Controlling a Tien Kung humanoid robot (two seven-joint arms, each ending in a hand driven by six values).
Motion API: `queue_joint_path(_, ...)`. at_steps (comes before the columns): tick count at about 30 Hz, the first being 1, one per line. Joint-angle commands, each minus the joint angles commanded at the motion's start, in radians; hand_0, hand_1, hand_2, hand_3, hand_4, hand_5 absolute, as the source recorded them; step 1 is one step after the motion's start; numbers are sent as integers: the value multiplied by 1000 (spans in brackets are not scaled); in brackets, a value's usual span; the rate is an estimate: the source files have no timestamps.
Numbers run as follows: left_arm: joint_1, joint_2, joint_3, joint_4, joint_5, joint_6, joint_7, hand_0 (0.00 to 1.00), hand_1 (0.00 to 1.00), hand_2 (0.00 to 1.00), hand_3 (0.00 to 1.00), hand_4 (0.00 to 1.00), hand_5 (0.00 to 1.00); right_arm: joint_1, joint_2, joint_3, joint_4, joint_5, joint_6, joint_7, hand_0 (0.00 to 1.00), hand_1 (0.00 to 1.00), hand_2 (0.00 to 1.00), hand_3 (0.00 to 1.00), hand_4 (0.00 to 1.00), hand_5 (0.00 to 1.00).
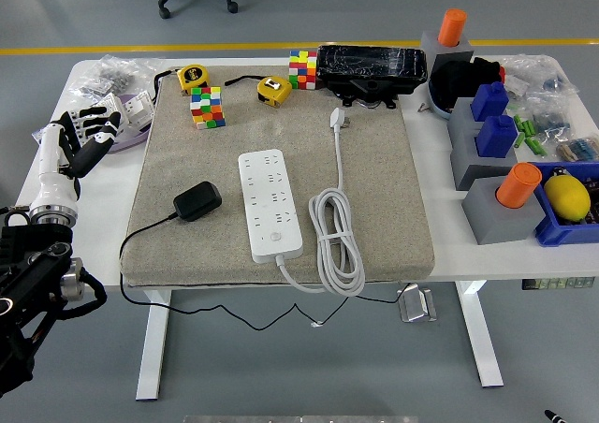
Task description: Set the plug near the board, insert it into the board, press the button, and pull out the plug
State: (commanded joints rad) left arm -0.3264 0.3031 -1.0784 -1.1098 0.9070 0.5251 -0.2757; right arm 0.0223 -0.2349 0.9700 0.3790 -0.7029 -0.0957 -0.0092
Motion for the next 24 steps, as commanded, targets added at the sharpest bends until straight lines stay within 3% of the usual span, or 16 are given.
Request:
queue_joint_path(9, 8, 29, -9, -23, -4, -12, 20, 459, 574, 560, 568, 778, 366, 22, 0, -19, -13, 8, 1, -2, 612, 645, 660, 556, 947, 505)
queue_joint_path(24, 48, 47, -52, -60, -2, -18, 25, 459, 577, 562, 567, 773, 367, 46, 8, -51, -22, 20, 2, 0, 609, 646, 661, 555, 946, 504)
